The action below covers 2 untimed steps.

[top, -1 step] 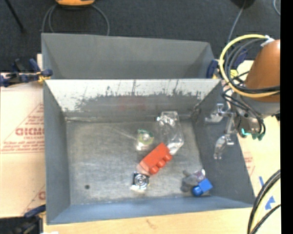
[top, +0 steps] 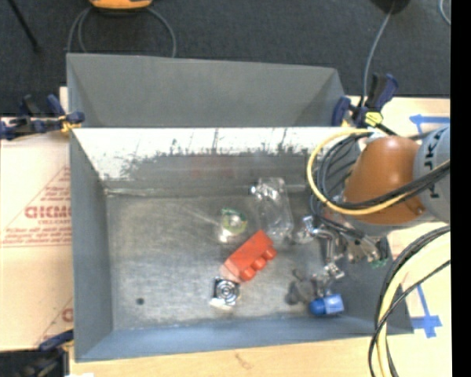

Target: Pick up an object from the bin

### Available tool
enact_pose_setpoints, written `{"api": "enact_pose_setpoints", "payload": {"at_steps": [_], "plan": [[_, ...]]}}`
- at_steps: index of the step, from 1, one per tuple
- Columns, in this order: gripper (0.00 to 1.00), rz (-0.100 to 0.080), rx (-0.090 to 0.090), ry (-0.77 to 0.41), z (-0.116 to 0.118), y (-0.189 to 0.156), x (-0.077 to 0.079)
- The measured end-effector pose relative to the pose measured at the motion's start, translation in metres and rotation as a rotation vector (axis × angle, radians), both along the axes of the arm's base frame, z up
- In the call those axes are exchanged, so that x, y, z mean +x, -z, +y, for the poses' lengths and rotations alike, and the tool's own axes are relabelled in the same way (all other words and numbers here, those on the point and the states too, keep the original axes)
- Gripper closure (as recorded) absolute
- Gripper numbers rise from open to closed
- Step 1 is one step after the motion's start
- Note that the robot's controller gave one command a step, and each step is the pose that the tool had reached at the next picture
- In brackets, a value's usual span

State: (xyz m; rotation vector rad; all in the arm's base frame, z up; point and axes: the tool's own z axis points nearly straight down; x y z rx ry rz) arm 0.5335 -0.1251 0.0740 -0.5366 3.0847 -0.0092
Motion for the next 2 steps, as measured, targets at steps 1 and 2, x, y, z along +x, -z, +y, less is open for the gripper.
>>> {"api": "enact_pose_setpoints", "payload": {"at_steps": [1, 2], "plan": [[0.00, -0.042, -0.006, -0.294, 0.0048, -0.0062, -0.0245], [1.00, -0.011, -0.005, -0.296, 0.0009, -0.0029, -0.0325]]}}
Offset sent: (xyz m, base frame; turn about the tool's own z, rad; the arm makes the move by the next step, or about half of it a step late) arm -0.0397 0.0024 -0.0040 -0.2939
